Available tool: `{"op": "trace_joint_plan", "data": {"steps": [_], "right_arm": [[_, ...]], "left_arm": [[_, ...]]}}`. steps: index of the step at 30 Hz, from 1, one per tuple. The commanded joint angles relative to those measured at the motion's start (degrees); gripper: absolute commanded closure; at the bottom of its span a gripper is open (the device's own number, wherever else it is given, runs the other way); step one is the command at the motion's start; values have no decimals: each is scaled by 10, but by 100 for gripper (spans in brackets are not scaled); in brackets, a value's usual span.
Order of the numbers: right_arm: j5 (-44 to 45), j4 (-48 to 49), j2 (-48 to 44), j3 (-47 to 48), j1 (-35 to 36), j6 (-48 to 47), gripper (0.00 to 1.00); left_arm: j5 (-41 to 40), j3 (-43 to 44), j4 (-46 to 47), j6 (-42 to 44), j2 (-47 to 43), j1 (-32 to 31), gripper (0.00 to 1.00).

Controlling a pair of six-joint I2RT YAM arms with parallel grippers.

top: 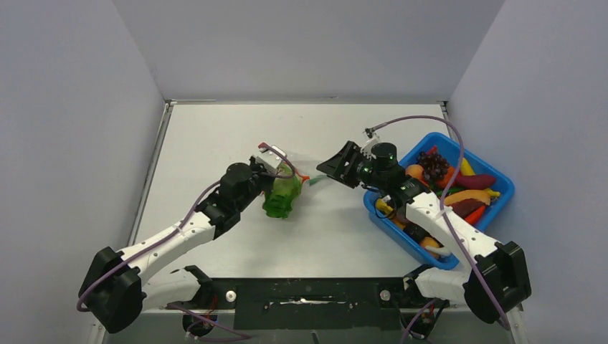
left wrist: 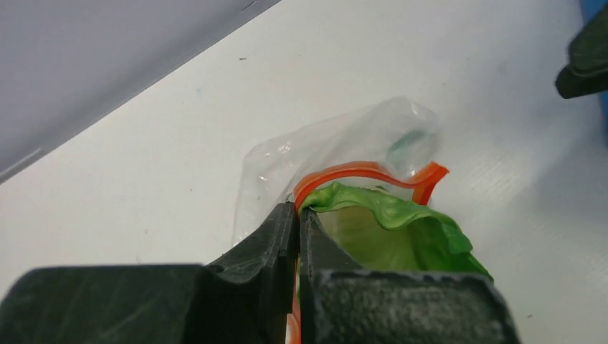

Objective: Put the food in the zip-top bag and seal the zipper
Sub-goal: Place the fake vegetable in the zipper food storage bag.

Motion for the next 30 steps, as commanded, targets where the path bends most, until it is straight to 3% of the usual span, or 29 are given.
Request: {"op": "trace_joint_plan", "data": {"steps": [1,5,9,15,23,30], "right_arm": [[54,-74,-37,25,-4,-125,49],[74,-71,-71,2,-2,-161,58],[75,23,-81,-47,30,-188,58],[172,153,-26,-61,111,-260,58],[143,211,70,-25,88,-198,62],[57,361,123,-42,55,-112,63]], "left_arm": [[39,44,-16,-117,-34,39,100],[61,48,-22,-159,-50,66,100],[60,68,-40,-208,-49,85,100],[63,128,-93,-286,-35,112,100],[130,164,-137,-400,-52,195,100],[179,190,-151,-482,-71,255,100]]}}
